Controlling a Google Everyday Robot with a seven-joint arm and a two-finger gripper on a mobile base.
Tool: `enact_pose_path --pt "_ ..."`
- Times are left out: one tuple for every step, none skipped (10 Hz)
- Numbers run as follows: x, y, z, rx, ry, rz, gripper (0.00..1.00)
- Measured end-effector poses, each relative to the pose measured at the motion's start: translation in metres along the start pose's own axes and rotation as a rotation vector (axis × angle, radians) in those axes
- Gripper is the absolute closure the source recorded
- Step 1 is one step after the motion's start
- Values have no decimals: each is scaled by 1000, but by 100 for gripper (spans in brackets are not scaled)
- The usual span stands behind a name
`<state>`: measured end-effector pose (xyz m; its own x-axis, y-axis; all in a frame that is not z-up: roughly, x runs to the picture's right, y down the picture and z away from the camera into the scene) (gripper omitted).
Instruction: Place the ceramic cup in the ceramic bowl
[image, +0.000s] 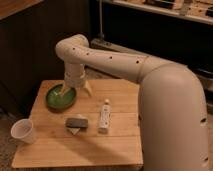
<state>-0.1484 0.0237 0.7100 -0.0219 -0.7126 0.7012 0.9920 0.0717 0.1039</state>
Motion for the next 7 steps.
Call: enact_pose_path --pt "0 -2 0 2 -1 1 20" --pt "1 -2 0 5 -1 3 20" --pt "3 -1 -1 9 -2 9 20" --pt "4 -2 -1 11 -1 11 20" --pt "4 -4 -1 14 -2 11 20" --pt "5 -5 -2 17 -2 13 20" --pt "6 -4 -2 21 -3 16 20"
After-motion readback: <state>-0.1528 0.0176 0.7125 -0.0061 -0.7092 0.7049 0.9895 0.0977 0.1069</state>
